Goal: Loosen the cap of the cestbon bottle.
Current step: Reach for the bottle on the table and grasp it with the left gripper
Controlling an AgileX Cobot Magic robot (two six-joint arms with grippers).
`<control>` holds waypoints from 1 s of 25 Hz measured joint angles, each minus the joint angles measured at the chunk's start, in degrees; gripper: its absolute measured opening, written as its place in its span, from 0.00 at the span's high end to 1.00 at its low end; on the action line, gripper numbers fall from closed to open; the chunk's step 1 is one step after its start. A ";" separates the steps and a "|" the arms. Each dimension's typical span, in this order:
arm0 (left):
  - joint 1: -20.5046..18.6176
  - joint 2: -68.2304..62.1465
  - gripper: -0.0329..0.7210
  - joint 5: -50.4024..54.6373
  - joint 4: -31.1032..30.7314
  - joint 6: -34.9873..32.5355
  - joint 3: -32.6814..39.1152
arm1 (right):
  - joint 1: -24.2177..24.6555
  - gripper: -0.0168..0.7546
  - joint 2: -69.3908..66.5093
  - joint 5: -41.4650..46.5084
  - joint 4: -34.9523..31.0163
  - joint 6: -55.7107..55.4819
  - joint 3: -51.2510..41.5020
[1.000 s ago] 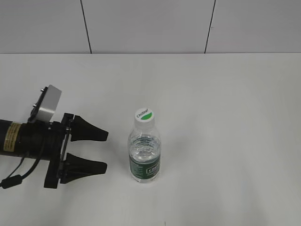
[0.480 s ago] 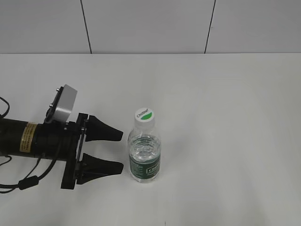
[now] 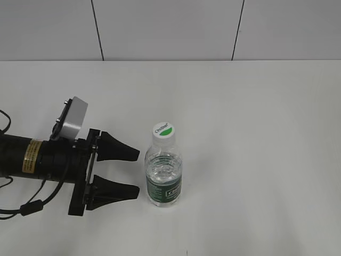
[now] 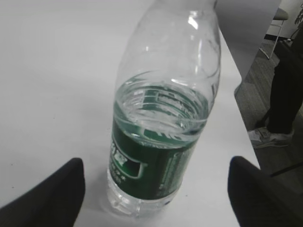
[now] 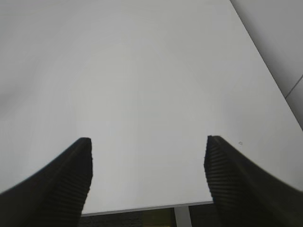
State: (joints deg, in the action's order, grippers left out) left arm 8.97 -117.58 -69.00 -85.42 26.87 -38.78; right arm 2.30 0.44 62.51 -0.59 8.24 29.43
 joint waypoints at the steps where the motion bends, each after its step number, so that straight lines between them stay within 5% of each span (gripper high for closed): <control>1: 0.00 0.00 0.21 0.00 -0.05 0.00 0.00 | 0.00 0.25 0.00 0.00 0.00 0.00 0.00; 25: 0.00 -0.33 0.21 0.00 3.43 2.76 0.00 | 0.00 0.25 0.00 0.00 0.00 0.00 0.00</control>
State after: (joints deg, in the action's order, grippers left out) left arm 8.97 -117.91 -69.00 -81.99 29.63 -38.78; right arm 2.30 0.44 62.51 -0.59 8.24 29.43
